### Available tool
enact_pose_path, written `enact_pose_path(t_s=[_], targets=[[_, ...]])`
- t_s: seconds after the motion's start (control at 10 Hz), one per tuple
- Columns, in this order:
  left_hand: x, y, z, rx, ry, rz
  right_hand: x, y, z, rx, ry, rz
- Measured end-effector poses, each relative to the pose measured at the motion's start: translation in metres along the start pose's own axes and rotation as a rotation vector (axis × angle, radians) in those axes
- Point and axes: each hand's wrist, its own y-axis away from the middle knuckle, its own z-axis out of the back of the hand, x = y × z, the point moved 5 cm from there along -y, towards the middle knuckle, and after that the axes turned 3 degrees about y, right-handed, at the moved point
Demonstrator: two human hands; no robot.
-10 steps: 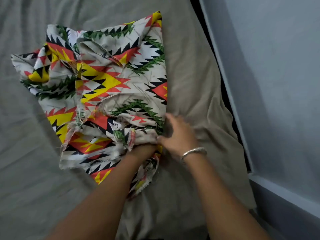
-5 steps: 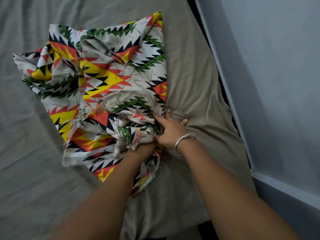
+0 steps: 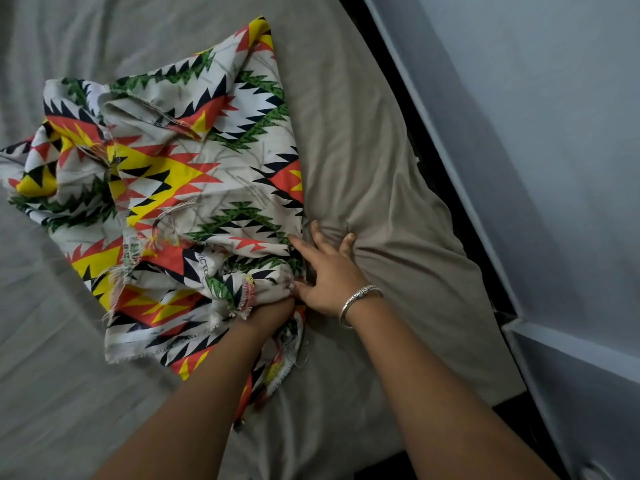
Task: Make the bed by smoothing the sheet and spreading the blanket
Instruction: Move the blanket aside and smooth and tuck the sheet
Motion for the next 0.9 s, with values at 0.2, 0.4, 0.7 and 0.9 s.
enact_pose_path(t_s=[0.2,0.4,0.7,0.9], targets=[[0.024,-0.020,-0.002,0.110,0.078,-0.116,-0.003,-0.002,-0.006,-0.005,0.054,0.034],[0.037,0.005,0.001,-0.331,0.118,0.146,-0.011,0.014,0.011,-0.083,0.077,0.071],[-0.114,0.039,-0.047,-0.845,-0.050,-0.220,-0.046,0.013,0.102,-0.579,0.232,0.137],[-0.134,-0.071,-0.006,-0.590,-0.139,0.201,-0.078,-0.018,0.142,-0.338,0.279,-0.161]])
